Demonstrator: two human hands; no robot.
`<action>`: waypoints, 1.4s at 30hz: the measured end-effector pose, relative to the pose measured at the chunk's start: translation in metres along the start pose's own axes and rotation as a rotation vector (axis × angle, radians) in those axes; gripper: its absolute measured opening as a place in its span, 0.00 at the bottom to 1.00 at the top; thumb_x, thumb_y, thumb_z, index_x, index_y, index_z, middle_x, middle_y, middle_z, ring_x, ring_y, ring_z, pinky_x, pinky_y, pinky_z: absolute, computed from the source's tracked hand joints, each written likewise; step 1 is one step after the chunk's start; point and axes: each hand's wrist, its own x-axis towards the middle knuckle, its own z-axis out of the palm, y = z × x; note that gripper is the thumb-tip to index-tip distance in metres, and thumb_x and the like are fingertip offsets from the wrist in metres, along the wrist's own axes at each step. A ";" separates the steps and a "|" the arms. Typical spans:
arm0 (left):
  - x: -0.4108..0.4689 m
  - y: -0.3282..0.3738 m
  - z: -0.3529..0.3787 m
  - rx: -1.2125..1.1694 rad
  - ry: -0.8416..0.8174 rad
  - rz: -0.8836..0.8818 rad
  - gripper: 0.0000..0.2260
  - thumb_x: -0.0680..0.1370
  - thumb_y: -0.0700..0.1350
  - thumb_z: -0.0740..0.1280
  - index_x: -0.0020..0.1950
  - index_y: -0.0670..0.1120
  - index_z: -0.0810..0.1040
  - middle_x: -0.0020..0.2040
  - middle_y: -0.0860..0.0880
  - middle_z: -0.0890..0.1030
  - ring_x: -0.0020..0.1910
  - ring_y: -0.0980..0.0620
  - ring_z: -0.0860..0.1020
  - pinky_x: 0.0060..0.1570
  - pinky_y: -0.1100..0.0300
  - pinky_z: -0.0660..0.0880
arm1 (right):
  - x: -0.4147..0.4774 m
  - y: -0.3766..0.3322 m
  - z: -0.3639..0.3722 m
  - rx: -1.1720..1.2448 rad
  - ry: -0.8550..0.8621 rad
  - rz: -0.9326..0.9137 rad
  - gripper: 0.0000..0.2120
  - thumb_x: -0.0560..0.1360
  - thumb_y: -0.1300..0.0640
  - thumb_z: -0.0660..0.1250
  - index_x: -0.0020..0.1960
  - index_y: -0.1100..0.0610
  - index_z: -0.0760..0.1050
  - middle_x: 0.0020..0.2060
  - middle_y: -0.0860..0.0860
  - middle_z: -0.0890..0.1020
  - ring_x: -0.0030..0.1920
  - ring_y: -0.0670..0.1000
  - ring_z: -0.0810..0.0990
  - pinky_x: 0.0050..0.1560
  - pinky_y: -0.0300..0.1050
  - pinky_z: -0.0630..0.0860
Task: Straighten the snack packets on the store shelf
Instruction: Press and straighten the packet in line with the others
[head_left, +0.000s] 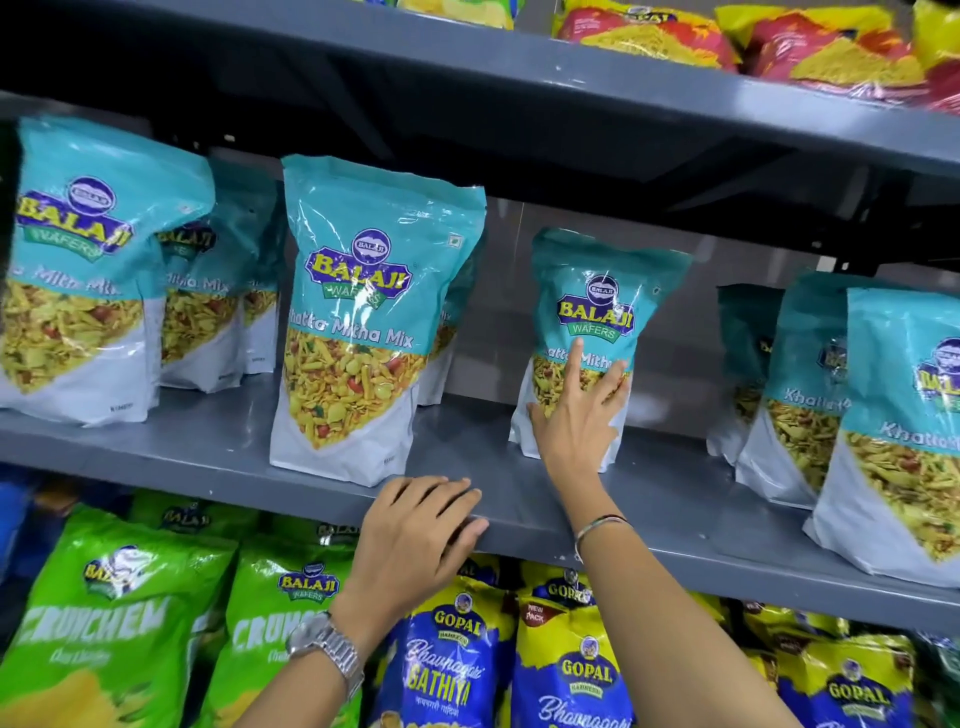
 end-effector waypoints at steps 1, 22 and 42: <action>0.000 -0.001 0.000 0.000 0.000 0.000 0.15 0.80 0.53 0.60 0.54 0.46 0.83 0.53 0.51 0.83 0.51 0.50 0.78 0.51 0.55 0.71 | 0.001 0.000 0.000 0.008 -0.005 0.002 0.44 0.70 0.47 0.72 0.76 0.45 0.46 0.74 0.65 0.49 0.73 0.67 0.48 0.51 0.72 0.74; -0.003 0.004 -0.002 -0.047 -0.062 -0.082 0.16 0.80 0.54 0.59 0.54 0.48 0.83 0.53 0.52 0.83 0.52 0.51 0.79 0.52 0.55 0.69 | -0.030 0.007 -0.046 0.017 0.015 -0.064 0.44 0.69 0.45 0.72 0.75 0.45 0.49 0.71 0.64 0.56 0.69 0.67 0.57 0.44 0.61 0.77; 0.000 0.009 -0.008 -0.038 -0.078 -0.100 0.16 0.79 0.53 0.58 0.53 0.46 0.83 0.52 0.49 0.84 0.50 0.49 0.80 0.51 0.53 0.70 | -0.075 0.001 -0.098 -0.015 0.056 -0.084 0.45 0.68 0.41 0.72 0.75 0.43 0.48 0.72 0.63 0.57 0.69 0.64 0.59 0.48 0.59 0.77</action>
